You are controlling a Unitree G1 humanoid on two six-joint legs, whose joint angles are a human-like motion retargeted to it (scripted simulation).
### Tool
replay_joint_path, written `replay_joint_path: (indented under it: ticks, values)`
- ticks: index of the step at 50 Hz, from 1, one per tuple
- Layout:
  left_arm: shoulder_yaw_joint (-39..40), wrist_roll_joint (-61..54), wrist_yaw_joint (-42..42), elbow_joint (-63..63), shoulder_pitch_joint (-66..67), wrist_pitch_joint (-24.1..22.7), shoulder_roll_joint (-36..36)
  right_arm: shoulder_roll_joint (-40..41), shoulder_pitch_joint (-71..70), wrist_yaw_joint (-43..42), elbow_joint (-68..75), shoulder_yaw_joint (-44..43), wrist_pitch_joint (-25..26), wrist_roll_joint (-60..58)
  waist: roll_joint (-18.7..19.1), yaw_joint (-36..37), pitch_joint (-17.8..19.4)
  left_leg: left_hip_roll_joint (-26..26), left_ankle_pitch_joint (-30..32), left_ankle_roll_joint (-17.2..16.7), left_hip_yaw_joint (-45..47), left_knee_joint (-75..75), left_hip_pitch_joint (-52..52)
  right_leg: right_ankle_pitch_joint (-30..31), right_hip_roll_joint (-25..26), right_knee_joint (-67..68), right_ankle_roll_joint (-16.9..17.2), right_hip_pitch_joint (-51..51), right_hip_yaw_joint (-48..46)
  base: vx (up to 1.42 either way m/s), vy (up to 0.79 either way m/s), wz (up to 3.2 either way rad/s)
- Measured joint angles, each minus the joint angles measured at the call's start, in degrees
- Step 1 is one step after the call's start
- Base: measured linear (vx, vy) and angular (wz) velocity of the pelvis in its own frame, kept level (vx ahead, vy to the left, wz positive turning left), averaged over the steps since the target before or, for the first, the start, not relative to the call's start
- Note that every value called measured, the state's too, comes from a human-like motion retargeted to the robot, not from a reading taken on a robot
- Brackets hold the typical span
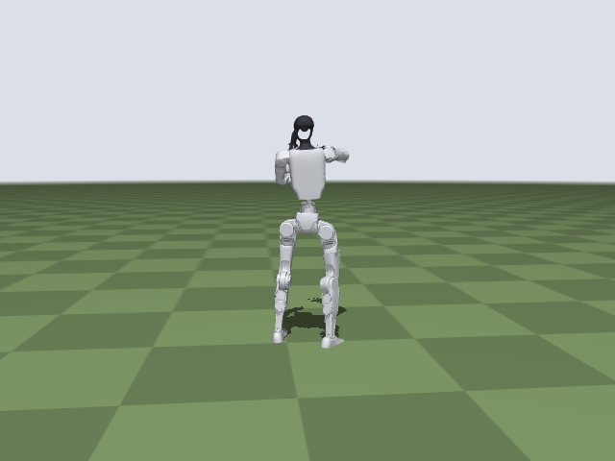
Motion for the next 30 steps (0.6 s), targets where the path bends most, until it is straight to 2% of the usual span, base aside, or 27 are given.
replay_joint_path:
  ticks: [2, 4, 7, 9, 12, 15, 18, 20, 22, 25, 26, 28, 30]
  values:
    - [0.1, -1.1, -1.3, -0.3, 0.0, 0.8, 0.0, 2.2, 1.7, 3.4, -1.4, -2.9, 1.5, 8.9, 0.0, 0.2, 0.2, 0.1, -0.1, 0.2, 0.1, 0.1, 0.1, 0.0, 0.1, -0.1, -0.1, 0.1, 0.1, 0.0, 0.0, 0.0]
    - [0.2, -2.3, -1.4, -0.4, -0.3, 1.3, 0.3, 4.9, 4.1, 3.1, -1.6, -8.4, 3.4, 20.0, -0.1, 0.5, 0.4, 0.2, -0.1, 0.3, 0.2, 0.2, 0.1, 0.0, 0.2, -0.2, -0.2, 0.1, 0.3, 0.0, 0.0, 0.0]
    - [0.5, -4.0, -0.2, -0.4, -0.5, 1.4, 0.5, 9.5, 6.7, -1.9, -1.0, -18.1, 4.3, 35.9, -0.2, 0.9, 0.5, 0.3, -0.2, 0.5, 0.4, 0.2, 0.1, 0.0, 0.4, -0.5, -0.3, 0.1, 0.5, 0.0, 0.0, 0.0]
    - [0.7, -4.6, 1.3, -0.2, -0.7, 1.3, 0.7, 11.9, 6.8, -7.5, -0.2, -23.6, 3.5, 40.5, -0.4, 1.2, 0.5, 0.4, -0.2, 0.6, 0.6, 0.2, 0.0, 0.0, 0.5, -0.6, -0.3, -0.1, 0.7, 0.0, 0.0, 0.0]
    - [0.7, -4.4, 4.4, 0.5, -1.1, 0.8, 0.8, 14.0, 4.4, -20.8, 2.8, -29.2, 3.1, 35.1, -0.7, 1.6, 0.4, 0.5, -0.1, 0.6, 0.9, 0.1, -0.1, 0.1, 0.6, -0.7, -0.2, -0.3, 1.0, 0.0, 0.0, 0.0]
    - [0.6, -4.3, 8.3, 1.4, -2.0, 0.4, 0.9, 15.6, 0.0, -38.0, 9.0, -32.5, 7.4, 22.9, -1.0, 1.7, 0.4, 0.5, -0.1, 0.6, 1.3, 0.0, -0.1, 0.1, 0.6, -0.5, -0.1, -0.7, 1.4, 0.0, 0.0, 0.0]
    - [0.0, -3.9, 9.9, 1.6, -1.9, 0.4, 0.7, 16.7, -2.5, -44.9, 14.3, -32.8, 11.3, 18.1, -1.1, 1.5, 0.0, 0.6, -0.2, 0.6, 1.8, 0.1, -0.1, 0.3, 0.7, -0.6, -0.1, -0.9, 1.8, 0.0, 0.0, 0.0]
    - [-0.8, -3.8, 8.9, 1.5, -2.0, 0.6, 0.6, 17.2, -3.0, -42.1, 15.7, -29.8, 11.7, 17.8, -1.3, 1.2, -0.1, 0.7, -0.3, 0.6, 2.2, 0.2, 0.0, 0.3, 0.8, -0.6, -0.2, -1.1, 2.2, 0.0, 0.0, 0.0]
    - [-1.7, -3.9, 5.8, 1.4, -1.8, 0.9, 0.2, 17.1, -2.3, -32.1, 14.1, -24.5, 9.9, 19.8, -1.4, 0.8, -0.1, 0.8, -0.5, 0.8, 2.6, 0.4, 0.1, 0.4, 0.8, -0.6, -0.2, -1.2, 2.6, 0.0, 0.0, -0.19]
    - [-2.6, -4.3, 0.2, 1.3, -1.5, 0.9, -0.9, 16.5, -0.6, -12.6, 8.3, -17.0, 6.1, 24.1, -1.3, 0.1, 0.0, 0.8, -0.8, 1.0, 3.2, 0.6, 0.3, 0.6, 1.0, -0.7, -0.1, -1.2, 3.3, 0.0, 0.01, -0.2]
    - [-2.9, -4.6, -1.0, 1.3, -1.2, 0.9, -1.3, 16.6, 0.2, -8.9, 6.1, -15.5, 5.4, 24.3, -1.3, -0.1, -0.1, 0.9, -0.9, 1.0, 3.4, 0.7, 0.4, 0.7, 1.0, -0.8, 0.1, -1.1, 3.5, 0.0, 0.01, -0.2]
    - [-3.2, -5.4, -2.3, 1.6, -1.1, 1.0, -1.7, 16.9, 1.9, -5.0, 2.0, -13.8, 4.4, 23.4, -1.3, -0.5, -0.1, 0.9, -1.1, 1.2, 3.8, 0.8, 0.5, 0.9, 1.1, -1.1, 0.3, -1.1, 4.0, 0.0, 0.01, -0.19]
    - [-3.3, -6.1, -2.1, 2.2, -1.3, 1.1, -1.7, 17.6, 4.1, -6.8, -1.9, -14.1, 4.1, 20.2, -1.4, -1.0, 0.0, 0.8, -1.2, 1.4, 4.2, 0.9, 0.6, 1.0, 1.1, -1.4, 0.7, -1.1, 4.4, 0.0, 0.02, -0.19]
